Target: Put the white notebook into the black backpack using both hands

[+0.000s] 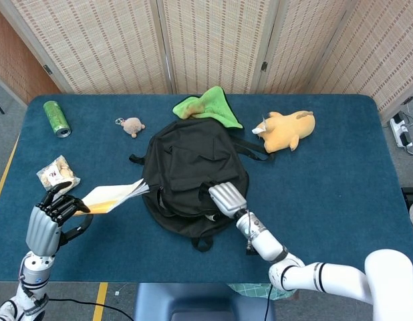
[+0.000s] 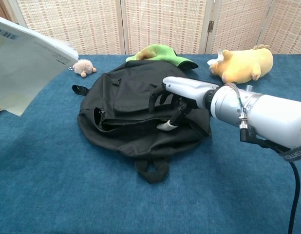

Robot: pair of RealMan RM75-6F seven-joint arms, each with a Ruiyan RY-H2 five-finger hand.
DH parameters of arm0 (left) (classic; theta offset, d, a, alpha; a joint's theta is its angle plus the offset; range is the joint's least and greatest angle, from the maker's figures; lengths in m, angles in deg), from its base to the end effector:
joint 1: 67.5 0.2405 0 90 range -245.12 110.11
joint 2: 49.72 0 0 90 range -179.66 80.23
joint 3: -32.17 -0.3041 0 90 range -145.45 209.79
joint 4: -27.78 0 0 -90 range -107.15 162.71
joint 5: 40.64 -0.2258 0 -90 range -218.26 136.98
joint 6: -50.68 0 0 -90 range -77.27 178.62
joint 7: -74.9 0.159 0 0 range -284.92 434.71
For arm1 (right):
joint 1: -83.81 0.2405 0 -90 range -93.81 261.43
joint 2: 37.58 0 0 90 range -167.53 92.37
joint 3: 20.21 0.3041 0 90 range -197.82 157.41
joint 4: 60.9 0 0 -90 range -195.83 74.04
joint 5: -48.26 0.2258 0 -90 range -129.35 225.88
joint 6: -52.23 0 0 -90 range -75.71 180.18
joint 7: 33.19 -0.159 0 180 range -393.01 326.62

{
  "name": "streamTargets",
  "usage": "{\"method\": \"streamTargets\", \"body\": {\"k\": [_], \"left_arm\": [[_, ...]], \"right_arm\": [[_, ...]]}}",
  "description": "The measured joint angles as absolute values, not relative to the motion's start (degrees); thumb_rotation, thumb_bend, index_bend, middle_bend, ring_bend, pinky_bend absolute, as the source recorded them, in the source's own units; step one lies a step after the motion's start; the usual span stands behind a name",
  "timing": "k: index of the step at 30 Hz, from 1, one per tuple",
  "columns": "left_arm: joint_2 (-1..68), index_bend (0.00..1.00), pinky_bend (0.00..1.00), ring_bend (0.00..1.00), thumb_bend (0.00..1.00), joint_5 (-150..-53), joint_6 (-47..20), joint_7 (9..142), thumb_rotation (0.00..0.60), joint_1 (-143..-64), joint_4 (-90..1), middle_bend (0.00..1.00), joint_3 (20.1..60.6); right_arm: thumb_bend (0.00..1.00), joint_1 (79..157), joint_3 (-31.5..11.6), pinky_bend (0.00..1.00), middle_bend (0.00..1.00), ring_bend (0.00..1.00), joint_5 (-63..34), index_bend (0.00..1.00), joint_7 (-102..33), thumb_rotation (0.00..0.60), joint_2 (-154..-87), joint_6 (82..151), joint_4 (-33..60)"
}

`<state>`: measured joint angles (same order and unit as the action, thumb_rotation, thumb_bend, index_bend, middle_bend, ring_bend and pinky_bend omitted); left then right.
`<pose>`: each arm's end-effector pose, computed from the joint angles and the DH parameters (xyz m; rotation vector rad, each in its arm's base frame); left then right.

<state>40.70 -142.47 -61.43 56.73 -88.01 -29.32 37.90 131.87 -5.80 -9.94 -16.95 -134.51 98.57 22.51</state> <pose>-0.2888 0.2778 0.0972 -1.4209 -0.3880 -1.7136 -0.1129 -0.3888 -0.0978 1.9721 -1.2040 1.0177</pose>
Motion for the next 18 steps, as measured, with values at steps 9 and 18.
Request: {"method": "streamTargets", "body": {"k": [9, 18], "left_arm": [[40.6, 0.7, 0.3, 0.58, 0.53, -142.6, -61.5, 56.9, 0.6, -88.1, -29.4, 0.68, 37.8], [40.7, 0.7, 0.3, 0.58, 0.53, -142.4, -61.5, 56.7, 0.6, -88.1, -29.2, 0.68, 37.9]], "right_arm": [[0.33, 132.5, -5.8, 0.32, 0.28, 0.25, -7.6, 0.44, -17.3, 0.6, -132.0, 98.1, 26.2], [0.33, 133.4, -6.1, 0.32, 0.28, 0.25, -6.3, 0.44, -18.4, 0.6, -131.2, 97.8, 28.1]]}}
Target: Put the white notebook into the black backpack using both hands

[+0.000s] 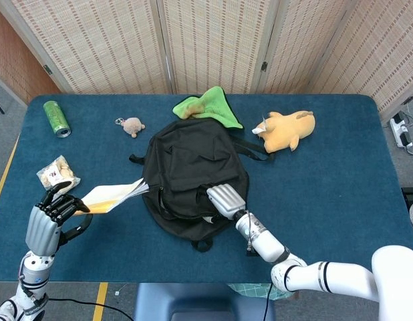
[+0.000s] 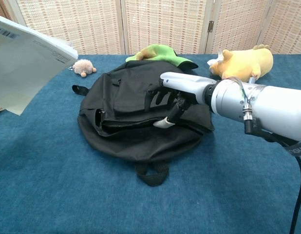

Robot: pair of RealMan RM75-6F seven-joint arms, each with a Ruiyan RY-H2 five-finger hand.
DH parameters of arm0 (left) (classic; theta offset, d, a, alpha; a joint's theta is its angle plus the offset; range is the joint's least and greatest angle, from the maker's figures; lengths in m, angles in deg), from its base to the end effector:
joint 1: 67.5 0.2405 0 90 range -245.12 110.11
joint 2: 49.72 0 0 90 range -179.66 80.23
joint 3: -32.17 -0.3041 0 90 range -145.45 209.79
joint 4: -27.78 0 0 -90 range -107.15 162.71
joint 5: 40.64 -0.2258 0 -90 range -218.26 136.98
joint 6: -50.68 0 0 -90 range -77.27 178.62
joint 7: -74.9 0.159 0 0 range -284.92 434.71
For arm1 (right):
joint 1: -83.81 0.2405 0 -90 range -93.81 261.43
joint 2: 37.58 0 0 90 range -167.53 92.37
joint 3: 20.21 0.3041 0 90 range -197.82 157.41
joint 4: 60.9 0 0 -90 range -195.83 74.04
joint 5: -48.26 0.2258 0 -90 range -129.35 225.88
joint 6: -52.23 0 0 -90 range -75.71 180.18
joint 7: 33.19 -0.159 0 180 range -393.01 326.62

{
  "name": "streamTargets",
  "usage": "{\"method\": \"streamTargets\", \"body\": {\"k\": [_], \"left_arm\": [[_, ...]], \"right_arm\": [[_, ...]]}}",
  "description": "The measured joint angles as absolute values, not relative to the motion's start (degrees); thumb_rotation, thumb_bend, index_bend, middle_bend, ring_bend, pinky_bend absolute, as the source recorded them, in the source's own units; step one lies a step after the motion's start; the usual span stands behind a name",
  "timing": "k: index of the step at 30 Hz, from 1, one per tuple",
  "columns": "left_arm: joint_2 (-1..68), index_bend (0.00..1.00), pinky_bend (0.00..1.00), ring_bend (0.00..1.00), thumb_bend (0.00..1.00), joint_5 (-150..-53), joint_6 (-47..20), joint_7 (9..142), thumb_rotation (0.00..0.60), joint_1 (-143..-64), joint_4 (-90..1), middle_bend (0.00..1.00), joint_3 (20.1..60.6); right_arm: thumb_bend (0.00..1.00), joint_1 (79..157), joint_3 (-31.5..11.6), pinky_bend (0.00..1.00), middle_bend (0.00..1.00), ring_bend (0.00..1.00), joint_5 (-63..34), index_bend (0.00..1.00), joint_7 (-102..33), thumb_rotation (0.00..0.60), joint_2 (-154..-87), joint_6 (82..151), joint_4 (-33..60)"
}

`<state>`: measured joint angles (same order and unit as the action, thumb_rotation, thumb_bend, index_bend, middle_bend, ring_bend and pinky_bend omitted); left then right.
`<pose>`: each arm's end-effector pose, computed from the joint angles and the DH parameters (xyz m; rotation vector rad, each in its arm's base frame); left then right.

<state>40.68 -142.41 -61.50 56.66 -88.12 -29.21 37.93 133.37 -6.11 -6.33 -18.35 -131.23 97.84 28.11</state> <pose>-0.2887 0.2785 0.0978 -1.4206 -0.3850 -1.7149 -0.1001 -0.3820 -0.0860 1.9882 -1.2944 1.0328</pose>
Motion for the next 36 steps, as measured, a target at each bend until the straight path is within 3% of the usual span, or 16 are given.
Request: {"method": "streamTargets", "body": {"k": [6, 9, 19, 24, 36], "left_arm": [[40.8, 0.7, 0.3, 0.58, 0.53, -142.1, -61.3, 56.3, 0.6, -88.0, -28.9, 0.67, 37.9], [40.9, 0.7, 0.3, 0.58, 0.53, -142.0, -61.3, 56.1, 0.6, -88.0, -28.6, 0.67, 37.9], [41.2, 0.7, 0.3, 0.58, 0.53, -142.3, -61.3, 55.5, 0.6, -88.3, -27.8, 0.68, 37.8], [41.5, 0.7, 0.3, 0.58, 0.53, -143.3, -61.4, 55.2, 0.6, -89.0, -27.3, 0.68, 37.5], [43.4, 0.71, 0.38, 0.61, 0.53, -152.6, -63.7, 58.0, 0.6, -96.1, -26.0, 0.7, 37.0]], "right_arm": [[0.33, 134.1, -6.1, 0.32, 0.28, 0.26, -5.4, 0.45, -18.0, 0.6, -131.6, 98.5, 27.3], [0.38, 134.5, -6.1, 0.33, 0.29, 0.26, -4.4, 0.47, -17.5, 0.6, -131.9, 98.8, 26.5], [0.75, 136.5, -6.2, 0.38, 0.37, 0.32, -1.0, 0.7, -13.3, 0.6, -133.7, 100.8, 25.0], [0.76, 137.3, -4.5, 0.39, 0.38, 0.34, 0.9, 0.72, -12.9, 0.6, -133.8, 101.6, 25.0], [0.77, 139.2, 5.8, 0.39, 0.38, 0.35, 9.2, 0.71, -17.8, 0.6, -133.0, 104.9, 27.0]]}}
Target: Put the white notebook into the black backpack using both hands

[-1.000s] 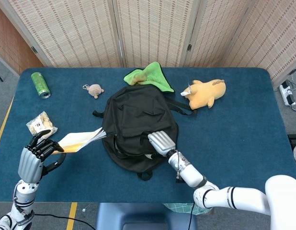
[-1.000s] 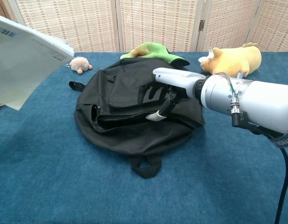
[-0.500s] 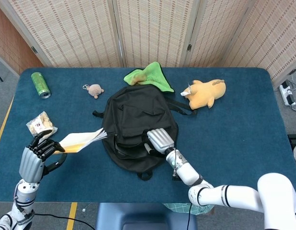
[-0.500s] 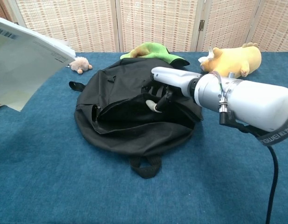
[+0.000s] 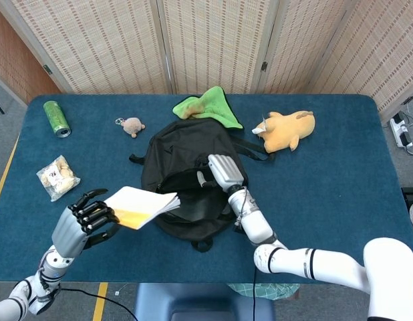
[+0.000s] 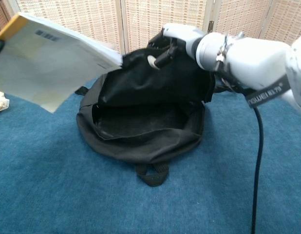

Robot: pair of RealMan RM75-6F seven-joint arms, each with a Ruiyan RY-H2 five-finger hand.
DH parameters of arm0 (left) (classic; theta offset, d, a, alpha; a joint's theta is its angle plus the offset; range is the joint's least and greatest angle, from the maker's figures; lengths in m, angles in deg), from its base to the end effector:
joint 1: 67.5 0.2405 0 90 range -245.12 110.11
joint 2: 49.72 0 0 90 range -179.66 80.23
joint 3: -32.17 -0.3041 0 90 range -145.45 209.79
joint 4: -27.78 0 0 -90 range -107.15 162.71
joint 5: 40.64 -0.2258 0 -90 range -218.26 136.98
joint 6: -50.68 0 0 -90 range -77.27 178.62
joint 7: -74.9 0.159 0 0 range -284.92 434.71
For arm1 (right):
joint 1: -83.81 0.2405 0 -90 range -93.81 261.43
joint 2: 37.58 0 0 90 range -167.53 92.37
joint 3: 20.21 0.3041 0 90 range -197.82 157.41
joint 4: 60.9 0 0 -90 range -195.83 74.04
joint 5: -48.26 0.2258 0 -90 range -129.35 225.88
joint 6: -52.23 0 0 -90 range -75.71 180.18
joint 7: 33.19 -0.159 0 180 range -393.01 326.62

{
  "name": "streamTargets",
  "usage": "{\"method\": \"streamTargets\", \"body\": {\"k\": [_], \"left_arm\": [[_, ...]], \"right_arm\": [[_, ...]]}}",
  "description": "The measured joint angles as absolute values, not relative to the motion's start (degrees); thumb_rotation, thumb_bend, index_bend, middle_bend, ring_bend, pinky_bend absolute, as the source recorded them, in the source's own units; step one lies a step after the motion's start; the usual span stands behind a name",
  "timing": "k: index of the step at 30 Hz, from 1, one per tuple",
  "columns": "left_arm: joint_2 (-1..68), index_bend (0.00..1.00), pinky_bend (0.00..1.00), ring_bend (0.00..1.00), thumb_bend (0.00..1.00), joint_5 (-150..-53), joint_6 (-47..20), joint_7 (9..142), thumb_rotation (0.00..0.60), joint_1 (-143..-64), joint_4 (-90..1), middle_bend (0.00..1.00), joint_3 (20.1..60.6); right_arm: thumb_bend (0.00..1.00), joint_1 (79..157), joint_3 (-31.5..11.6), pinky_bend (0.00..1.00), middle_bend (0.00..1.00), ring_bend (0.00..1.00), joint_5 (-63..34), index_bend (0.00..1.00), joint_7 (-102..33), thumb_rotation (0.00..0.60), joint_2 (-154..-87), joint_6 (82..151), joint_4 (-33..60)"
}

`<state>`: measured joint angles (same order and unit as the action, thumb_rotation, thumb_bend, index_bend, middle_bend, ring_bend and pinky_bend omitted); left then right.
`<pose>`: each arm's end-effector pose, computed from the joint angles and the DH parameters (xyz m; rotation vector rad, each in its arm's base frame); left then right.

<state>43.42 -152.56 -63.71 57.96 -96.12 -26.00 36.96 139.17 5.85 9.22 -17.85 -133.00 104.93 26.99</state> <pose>-0.2335 0.2953 0.0719 -1.6274 -0.1936 -1.9042 -0.0469 -0.4399 -0.0485 1.6197 -1.4583 1.2448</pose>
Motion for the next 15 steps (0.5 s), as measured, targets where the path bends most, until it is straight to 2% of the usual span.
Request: {"method": "streamTargets", "body": {"k": [7, 15], "left_arm": [[46.2, 0.72, 0.51, 0.64, 0.54, -156.7, -62.4, 61.7, 0.6, -103.9, -23.6, 0.72, 38.0], [49.4, 0.73, 0.61, 0.67, 0.54, -158.2, -58.5, 65.6, 0.6, -110.9, -20.1, 0.74, 39.1]], "right_arm": [[0.78, 141.6, 10.2, 0.39, 0.38, 0.36, 13.8, 0.71, -19.3, 0.6, -132.1, 106.5, 29.3], [0.78, 143.4, 12.3, 0.39, 0.38, 0.36, 17.4, 0.71, -20.6, 0.6, -131.3, 106.3, 30.5]]}}
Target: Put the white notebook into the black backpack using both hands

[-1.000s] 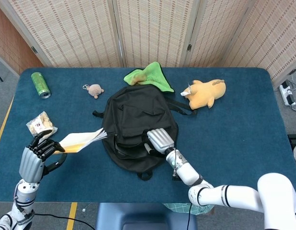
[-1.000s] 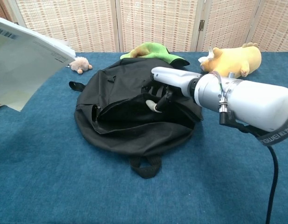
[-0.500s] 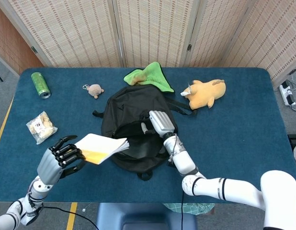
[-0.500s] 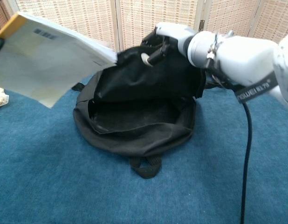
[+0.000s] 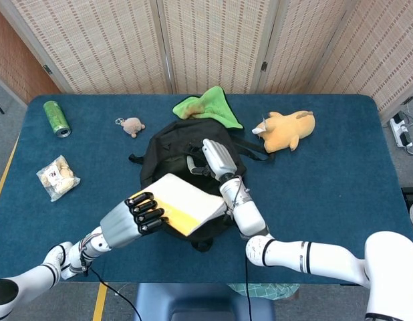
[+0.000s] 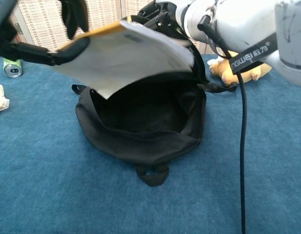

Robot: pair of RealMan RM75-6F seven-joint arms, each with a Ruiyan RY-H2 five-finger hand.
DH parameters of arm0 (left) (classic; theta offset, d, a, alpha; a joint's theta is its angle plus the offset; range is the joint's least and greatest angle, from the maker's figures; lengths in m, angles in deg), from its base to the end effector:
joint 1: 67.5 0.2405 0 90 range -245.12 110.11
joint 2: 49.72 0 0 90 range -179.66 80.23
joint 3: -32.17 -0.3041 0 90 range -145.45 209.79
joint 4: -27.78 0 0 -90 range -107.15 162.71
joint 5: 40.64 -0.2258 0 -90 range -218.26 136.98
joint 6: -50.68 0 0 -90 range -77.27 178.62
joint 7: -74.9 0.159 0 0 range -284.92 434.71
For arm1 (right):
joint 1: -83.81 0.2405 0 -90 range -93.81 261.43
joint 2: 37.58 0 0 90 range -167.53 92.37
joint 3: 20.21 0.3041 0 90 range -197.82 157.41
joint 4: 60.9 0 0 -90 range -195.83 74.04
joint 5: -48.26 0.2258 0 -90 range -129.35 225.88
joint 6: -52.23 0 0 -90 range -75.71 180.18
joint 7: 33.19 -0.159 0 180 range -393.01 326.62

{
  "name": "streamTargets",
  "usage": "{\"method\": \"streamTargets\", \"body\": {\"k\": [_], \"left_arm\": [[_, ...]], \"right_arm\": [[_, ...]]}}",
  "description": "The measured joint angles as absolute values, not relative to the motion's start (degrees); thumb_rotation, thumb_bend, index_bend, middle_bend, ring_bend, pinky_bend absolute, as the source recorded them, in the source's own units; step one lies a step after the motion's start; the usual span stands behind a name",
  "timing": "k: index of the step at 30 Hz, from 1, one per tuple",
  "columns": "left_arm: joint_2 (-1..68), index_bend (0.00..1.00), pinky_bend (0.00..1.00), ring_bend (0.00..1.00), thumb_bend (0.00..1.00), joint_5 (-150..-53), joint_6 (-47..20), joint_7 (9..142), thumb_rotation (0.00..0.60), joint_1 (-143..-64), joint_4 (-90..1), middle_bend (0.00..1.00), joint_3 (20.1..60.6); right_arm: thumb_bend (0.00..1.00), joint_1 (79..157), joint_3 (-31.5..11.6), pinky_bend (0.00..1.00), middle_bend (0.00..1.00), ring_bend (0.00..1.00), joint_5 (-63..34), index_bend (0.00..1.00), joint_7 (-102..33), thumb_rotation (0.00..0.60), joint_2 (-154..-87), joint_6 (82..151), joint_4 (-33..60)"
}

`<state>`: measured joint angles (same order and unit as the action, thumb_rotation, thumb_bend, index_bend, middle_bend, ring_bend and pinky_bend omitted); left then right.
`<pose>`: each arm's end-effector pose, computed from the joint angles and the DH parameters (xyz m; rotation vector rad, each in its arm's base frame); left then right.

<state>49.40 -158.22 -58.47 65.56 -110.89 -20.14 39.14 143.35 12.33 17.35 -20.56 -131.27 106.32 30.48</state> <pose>-0.1410 0.3445 0.0260 -1.7887 0.1398 -1.9518 -0.0010 -0.4529 -0.0207 1.4921 -1.6129 1.3852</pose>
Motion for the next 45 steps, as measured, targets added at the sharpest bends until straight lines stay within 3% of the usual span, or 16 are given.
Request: {"method": "streamTargets", "body": {"k": [16, 26, 33, 45], "left_arm": [[57.7, 0.74, 0.65, 0.68, 0.54, -154.8, -51.4, 68.2, 0.6, -117.0, -9.2, 0.75, 37.8], [60.5, 0.74, 0.66, 0.68, 0.54, -148.1, -44.6, 71.6, 0.6, -115.5, -5.7, 0.75, 37.3], [61.8, 0.74, 0.66, 0.68, 0.55, -144.3, -39.8, 76.2, 0.6, -112.3, -7.9, 0.75, 36.2], [61.7, 0.74, 0.67, 0.68, 0.55, -136.3, -26.8, 87.0, 0.6, -111.7, -21.4, 0.75, 38.1]], "right_arm": [[0.78, 147.4, 12.7, 0.39, 0.38, 0.36, 21.7, 0.71, -22.0, 0.6, -130.9, 105.6, 30.3], [0.78, 148.6, 11.9, 0.39, 0.38, 0.36, 21.9, 0.71, -22.4, 0.6, -131.6, 106.3, 30.0], [0.78, 149.1, 11.5, 0.39, 0.38, 0.36, 22.0, 0.71, -23.1, 0.6, -132.0, 106.6, 30.4], [0.78, 149.4, 11.6, 0.39, 0.38, 0.36, 22.2, 0.71, -23.6, 0.6, -132.2, 108.1, 32.0]]}}
